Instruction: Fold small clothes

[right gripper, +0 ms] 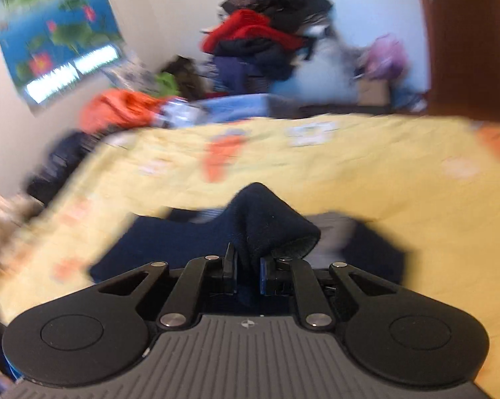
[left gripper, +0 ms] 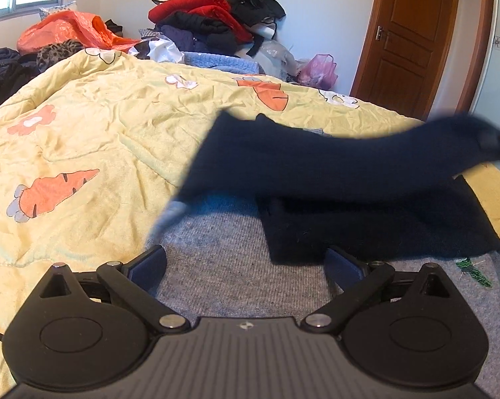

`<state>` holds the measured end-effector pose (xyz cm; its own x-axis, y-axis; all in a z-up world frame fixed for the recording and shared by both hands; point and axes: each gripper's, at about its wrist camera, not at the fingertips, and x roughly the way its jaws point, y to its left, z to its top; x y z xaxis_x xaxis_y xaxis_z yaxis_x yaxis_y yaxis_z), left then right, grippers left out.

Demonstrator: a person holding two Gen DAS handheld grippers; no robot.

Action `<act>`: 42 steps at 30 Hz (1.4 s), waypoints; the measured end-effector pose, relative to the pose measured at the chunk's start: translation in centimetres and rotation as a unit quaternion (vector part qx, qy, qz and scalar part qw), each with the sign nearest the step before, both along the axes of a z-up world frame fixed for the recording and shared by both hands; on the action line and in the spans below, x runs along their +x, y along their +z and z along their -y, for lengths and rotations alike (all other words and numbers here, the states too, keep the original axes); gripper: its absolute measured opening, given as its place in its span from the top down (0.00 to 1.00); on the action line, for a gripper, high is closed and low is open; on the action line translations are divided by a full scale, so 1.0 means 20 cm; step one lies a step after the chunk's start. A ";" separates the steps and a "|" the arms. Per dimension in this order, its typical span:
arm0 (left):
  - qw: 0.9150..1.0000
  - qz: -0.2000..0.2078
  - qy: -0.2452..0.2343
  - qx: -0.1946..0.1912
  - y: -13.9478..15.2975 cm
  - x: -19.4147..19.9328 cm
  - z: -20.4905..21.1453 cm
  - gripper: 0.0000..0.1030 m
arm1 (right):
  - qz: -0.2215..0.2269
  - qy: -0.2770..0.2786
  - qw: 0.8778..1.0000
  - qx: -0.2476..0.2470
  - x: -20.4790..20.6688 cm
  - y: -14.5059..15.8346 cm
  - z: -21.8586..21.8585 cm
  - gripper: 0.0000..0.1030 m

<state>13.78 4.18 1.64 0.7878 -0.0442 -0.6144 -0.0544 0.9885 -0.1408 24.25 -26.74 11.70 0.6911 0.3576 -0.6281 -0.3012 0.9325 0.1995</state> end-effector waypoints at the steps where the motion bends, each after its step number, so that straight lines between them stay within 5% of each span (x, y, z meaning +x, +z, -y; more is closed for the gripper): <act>1: 1.000 0.000 -0.001 0.000 0.00 0.00 0.00 0.00 | -0.006 -0.018 1.000 -0.018 0.00 -0.02 0.07 0.84; 9: 1.000 0.019 -0.016 0.004 0.09 0.04 -0.02 0.00 | -0.070 -0.058 0.995 -0.043 -0.01 -0.37 0.20 0.84; 13: 0.998 0.027 0.002 -0.060 0.23 0.27 -0.21 0.00 | -0.063 -0.057 0.995 -0.052 -0.03 -0.40 0.18 0.85; 19: 0.989 -0.049 -0.013 -0.140 0.18 0.70 -0.37 0.04 | -0.063 -0.073 0.995 -0.020 -0.04 -0.41 0.25 0.86; 22: 0.987 -0.111 -0.025 -0.110 0.08 0.86 -0.30 0.48 | -0.053 -0.069 0.996 -0.030 -0.06 -0.42 0.22 0.86; 24: 0.992 -0.102 -0.042 -0.066 0.08 0.90 -0.23 0.55 | -0.051 -0.070 0.996 -0.028 -0.06 -0.43 0.22 0.86; 28: 0.994 -0.092 -0.055 -0.030 0.10 0.91 -0.17 0.91 | -0.052 -0.073 0.996 -0.005 -0.06 -0.44 0.25 0.86; 32: 0.999 -0.016 -0.030 0.033 0.25 0.76 -0.14 0.94 | -0.044 -0.071 0.996 -0.013 -0.08 -0.43 0.23 0.86; 34: 0.999 0.017 -0.028 0.020 0.30 0.69 -0.18 0.95 | -0.034 -0.063 0.997 -0.030 -0.10 -0.44 0.20 0.84; 38: 0.995 -0.067 -0.011 0.066 0.11 0.78 -0.19 0.95 | -0.014 -0.048 0.997 -0.053 -0.11 -0.46 0.14 0.78; 40: 0.996 -0.056 -0.009 0.068 0.10 0.77 -0.19 0.94 | -0.017 -0.046 0.998 -0.050 -0.09 -0.45 0.13 0.74; 42: 0.997 -0.064 -0.001 0.049 0.11 0.79 -0.22 0.91 | -0.020 -0.038 0.998 -0.048 -0.09 -0.45 0.12 0.58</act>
